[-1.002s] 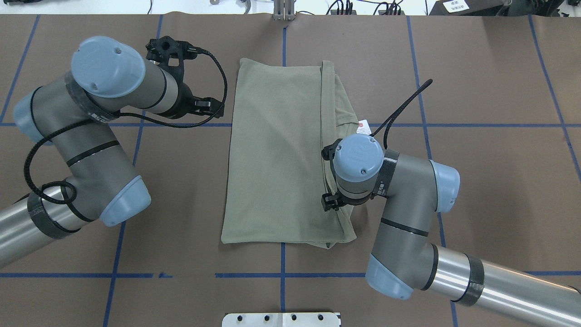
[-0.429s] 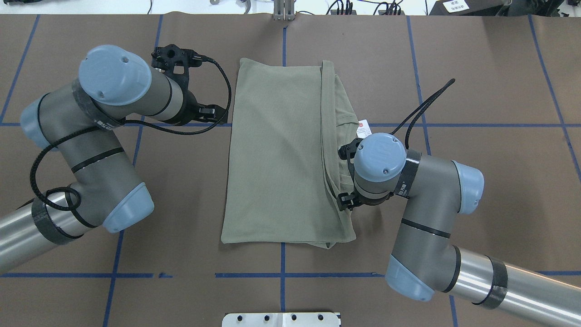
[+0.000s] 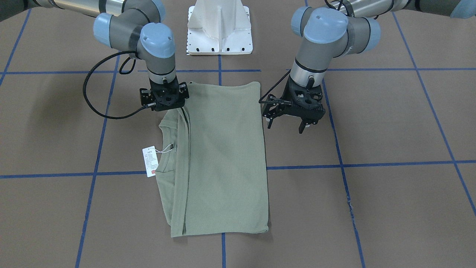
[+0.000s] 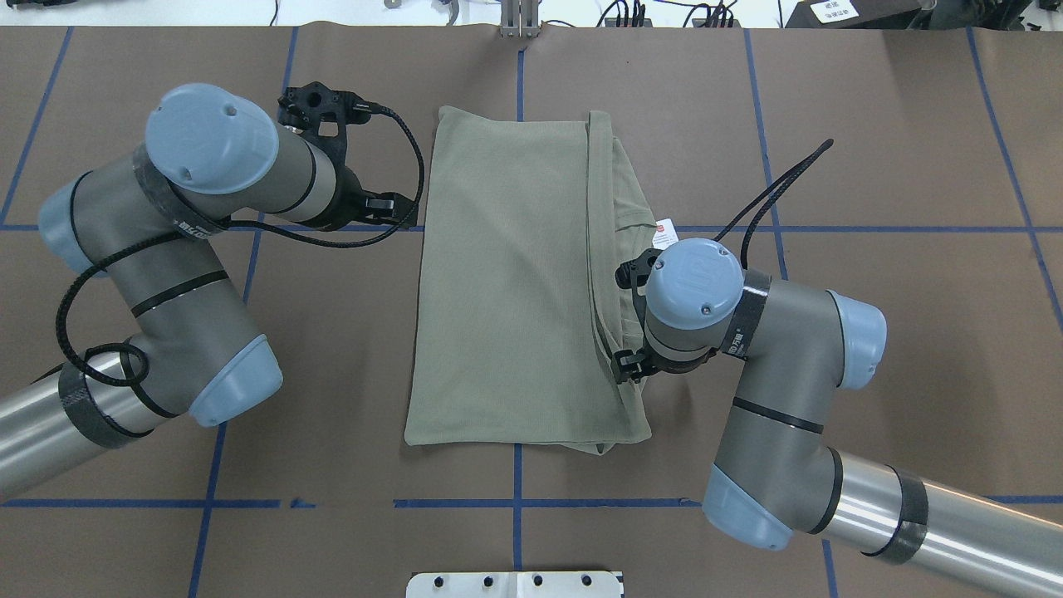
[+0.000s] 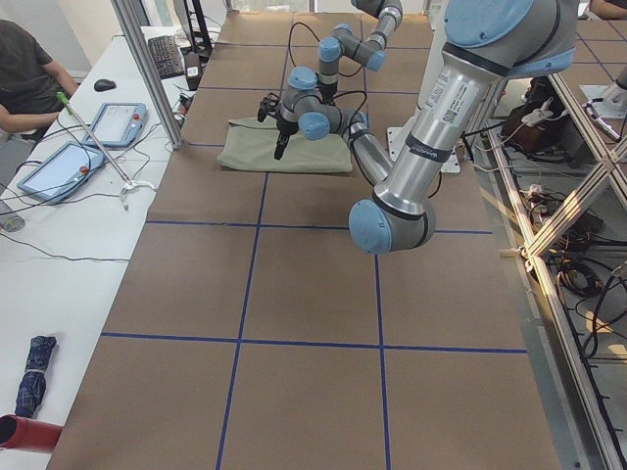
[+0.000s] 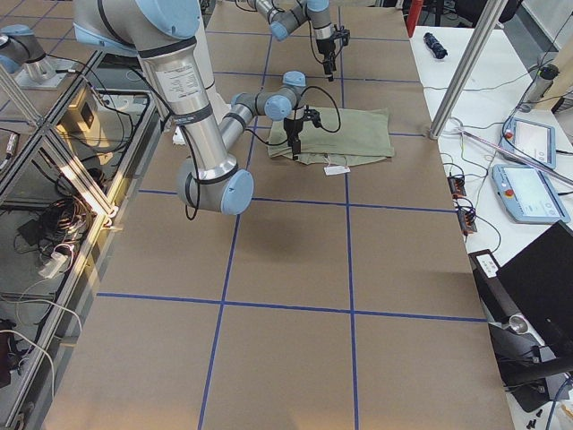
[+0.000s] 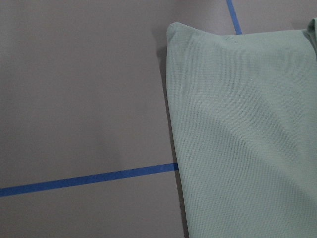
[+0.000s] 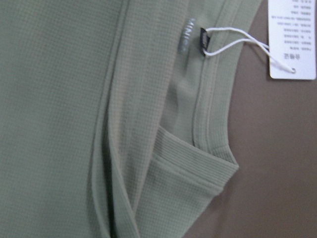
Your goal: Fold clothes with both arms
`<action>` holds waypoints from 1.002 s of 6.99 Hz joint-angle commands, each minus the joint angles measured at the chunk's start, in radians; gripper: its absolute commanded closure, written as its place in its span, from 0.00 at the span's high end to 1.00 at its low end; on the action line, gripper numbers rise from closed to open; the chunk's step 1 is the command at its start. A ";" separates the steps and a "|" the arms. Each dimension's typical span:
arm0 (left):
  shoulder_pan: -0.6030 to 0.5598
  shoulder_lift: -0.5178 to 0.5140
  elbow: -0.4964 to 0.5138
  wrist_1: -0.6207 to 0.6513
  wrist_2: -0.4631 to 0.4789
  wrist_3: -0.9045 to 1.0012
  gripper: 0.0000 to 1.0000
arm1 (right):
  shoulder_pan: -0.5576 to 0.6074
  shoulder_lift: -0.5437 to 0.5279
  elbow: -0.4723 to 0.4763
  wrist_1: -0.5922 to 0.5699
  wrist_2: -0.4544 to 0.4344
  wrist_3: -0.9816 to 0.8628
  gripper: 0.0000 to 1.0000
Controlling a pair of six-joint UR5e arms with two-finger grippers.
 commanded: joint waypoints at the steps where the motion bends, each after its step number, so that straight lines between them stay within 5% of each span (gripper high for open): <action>1: 0.000 0.001 0.001 0.000 0.000 0.004 1.00 | 0.001 0.061 -0.066 0.003 0.000 0.000 1.00; 7: 0.000 -0.004 0.016 -0.027 0.000 -0.007 1.00 | 0.004 0.033 -0.075 0.000 0.007 -0.012 1.00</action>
